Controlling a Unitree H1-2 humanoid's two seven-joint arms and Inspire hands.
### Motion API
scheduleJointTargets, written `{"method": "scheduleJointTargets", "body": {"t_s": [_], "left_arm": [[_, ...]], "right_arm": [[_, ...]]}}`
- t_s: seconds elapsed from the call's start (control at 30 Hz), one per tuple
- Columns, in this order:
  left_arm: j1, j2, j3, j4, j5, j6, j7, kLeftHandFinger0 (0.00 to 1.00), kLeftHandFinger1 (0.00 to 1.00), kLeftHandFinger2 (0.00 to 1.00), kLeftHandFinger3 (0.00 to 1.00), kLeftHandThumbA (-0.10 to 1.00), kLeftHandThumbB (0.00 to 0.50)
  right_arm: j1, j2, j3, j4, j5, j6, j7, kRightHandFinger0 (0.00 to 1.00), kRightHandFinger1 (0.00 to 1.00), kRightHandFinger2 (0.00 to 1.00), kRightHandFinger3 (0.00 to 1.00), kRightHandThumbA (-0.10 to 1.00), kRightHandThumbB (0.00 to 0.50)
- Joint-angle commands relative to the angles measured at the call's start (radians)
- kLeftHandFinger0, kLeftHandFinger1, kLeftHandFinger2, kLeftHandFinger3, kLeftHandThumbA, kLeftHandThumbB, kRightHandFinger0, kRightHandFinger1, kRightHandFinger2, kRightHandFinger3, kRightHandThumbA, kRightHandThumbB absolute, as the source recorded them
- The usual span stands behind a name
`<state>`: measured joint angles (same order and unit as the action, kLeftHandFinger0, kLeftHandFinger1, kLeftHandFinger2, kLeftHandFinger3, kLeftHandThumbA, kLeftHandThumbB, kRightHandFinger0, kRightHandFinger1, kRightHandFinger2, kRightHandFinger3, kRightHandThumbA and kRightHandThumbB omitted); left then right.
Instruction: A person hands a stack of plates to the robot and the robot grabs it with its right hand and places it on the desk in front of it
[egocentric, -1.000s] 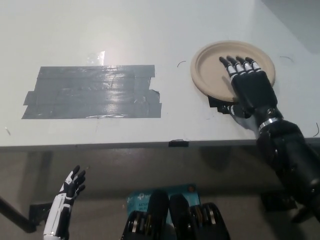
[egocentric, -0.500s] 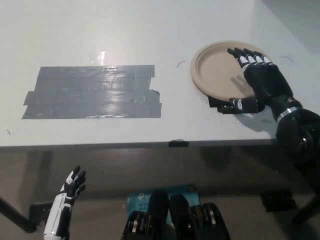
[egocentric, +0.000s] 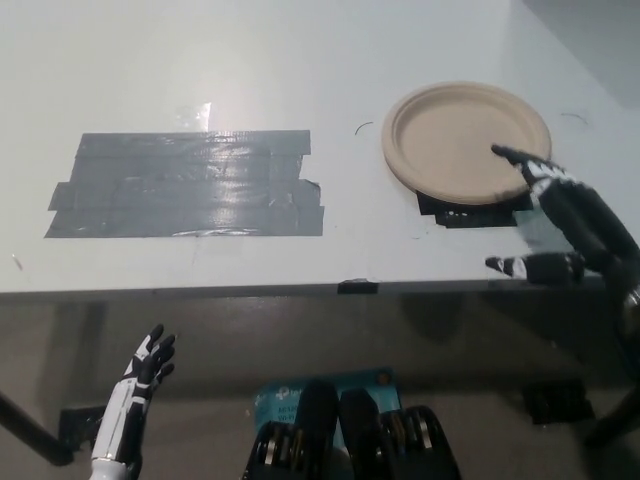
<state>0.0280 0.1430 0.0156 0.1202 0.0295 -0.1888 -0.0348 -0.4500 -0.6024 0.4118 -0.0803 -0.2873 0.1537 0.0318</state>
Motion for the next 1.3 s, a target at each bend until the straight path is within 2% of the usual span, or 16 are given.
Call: {"method": "scheduleJointTargets", "body": {"t_s": [0.0, 0.03, 0.1, 0.2, 0.27, 0.3, 0.33, 0.37, 0.43, 0.53, 0.57, 0.7, 0.73, 0.9, 1.0, 1.27], "left_arm": [[-0.070, 0.023, 0.009, -0.034, -0.009, -0.005, -0.014, 1.00, 1.00, 1.00, 1.00, 1.00, 0.205], [-0.071, 0.022, 0.009, -0.033, -0.008, -0.005, -0.013, 1.00, 1.00, 1.00, 1.00, 1.00, 0.213], [-0.068, 0.020, 0.007, -0.037, -0.004, 0.003, -0.011, 1.00, 1.00, 1.00, 1.00, 1.00, 0.222], [-0.057, 0.019, 0.004, -0.040, -0.003, 0.006, -0.014, 1.00, 1.00, 1.00, 1.00, 1.00, 0.222], [-0.052, 0.020, 0.004, -0.042, -0.008, 0.004, -0.018, 1.00, 1.00, 1.00, 1.00, 1.00, 0.221], [-0.050, 0.020, 0.004, -0.041, -0.008, 0.001, -0.018, 1.00, 1.00, 1.00, 1.00, 1.00, 0.215], [-0.050, 0.021, 0.004, -0.040, -0.009, -0.002, -0.018, 1.00, 1.00, 1.00, 1.00, 1.00, 0.215], [-0.046, 0.021, 0.004, -0.037, -0.009, -0.010, -0.019, 1.00, 1.00, 1.00, 1.00, 1.00, 0.210], [-0.038, 0.022, 0.003, -0.033, -0.010, -0.022, -0.020, 1.00, 1.00, 1.00, 1.00, 1.00, 0.201], [-0.025, 0.021, -0.002, -0.033, -0.004, -0.023, -0.021, 1.00, 1.00, 1.00, 1.00, 1.00, 0.199], [-0.022, 0.019, -0.003, -0.036, -0.003, -0.020, -0.020, 1.00, 1.00, 1.00, 1.00, 1.00, 0.211], [-0.012, 0.016, -0.004, -0.039, 0.002, -0.020, -0.016, 1.00, 1.00, 1.00, 1.00, 1.00, 0.212], [-0.004, 0.015, -0.004, -0.041, 0.007, -0.024, -0.013, 1.00, 1.00, 1.00, 1.00, 1.00, 0.206], [0.000, 0.014, -0.005, -0.043, 0.002, -0.025, -0.015, 1.00, 1.00, 1.00, 1.00, 1.00, 0.207], [-0.003, 0.013, -0.004, -0.042, -0.004, -0.020, -0.016, 1.00, 1.00, 1.00, 1.00, 1.00, 0.222], [0.000, 0.012, -0.004, -0.051, 0.003, -0.017, -0.011, 1.00, 1.00, 1.00, 1.00, 1.00, 0.234]], "right_arm": [[0.153, -0.257, -0.278, -0.759, 0.982, -0.307, 0.026, 1.00, 1.00, 1.00, 1.00, 0.62, 0.500], [0.175, -0.228, -0.268, -0.747, 0.966, -0.318, 0.027, 1.00, 1.00, 1.00, 1.00, 0.65, 0.500], [0.232, -0.152, -0.255, -0.767, 0.861, -0.228, -0.032, 1.00, 1.00, 1.00, 1.00, 0.87, 0.500], [0.303, -0.050, -0.240, -0.768, 0.809, -0.123, -0.077, 1.00, 1.00, 1.00, 1.00, 1.00, 0.427], [0.328, -0.007, -0.243, -0.741, 0.800, -0.124, -0.071, 1.00, 1.00, 1.00, 1.00, 1.00, 0.428], [0.339, 0.011, -0.245, -0.727, 0.800, -0.122, -0.069, 1.00, 1.00, 1.00, 1.00, 1.00, 0.308], [0.347, 0.026, -0.247, -0.716, 0.801, -0.119, -0.067, 1.00, 1.00, 1.00, 1.00, 1.00, 0.308], [0.377, 0.077, -0.249, -0.669, 0.779, -0.118, -0.068, 1.00, 1.00, 1.00, 1.00, 1.00, 0.366], [0.422, 0.157, -0.248, -0.584, 0.734, -0.121, -0.070, 1.00, 1.00, 1.00, 1.00, 1.00, 0.377], [0.462, 0.246, -0.251, -0.466, 0.720, -0.125, -0.050, 1.00, 1.00, 1.00, 1.00, 1.00, 0.364], [0.467, 0.270, -0.257, -0.436, 0.720, -0.135, -0.032, 1.00, 1.00, 1.00, 1.00, 1.00, 0.309], [0.476, 0.308, -0.272, -0.389, 0.697, -0.144, -0.001, 1.00, 1.00, 1.00, 1.00, 1.00, 0.306], [0.484, 0.327, -0.270, -0.359, 0.661, -0.134, 0.002, 1.00, 1.00, 1.00, 1.00, 1.00, 0.347], [0.495, 0.372, -0.295, -0.286, 0.638, -0.119, 0.040, 1.00, 1.00, 1.00, 1.00, 1.00, 0.316], [0.495, 0.386, -0.309, -0.259, 0.626, -0.120, 0.062, 1.00, 1.00, 1.00, 1.00, 1.00, 0.252], [0.493, 0.385, -0.328, -0.233, 0.604, -0.112, 0.099, 1.00, 1.00, 1.00, 1.00, 1.00, 0.252]]}}
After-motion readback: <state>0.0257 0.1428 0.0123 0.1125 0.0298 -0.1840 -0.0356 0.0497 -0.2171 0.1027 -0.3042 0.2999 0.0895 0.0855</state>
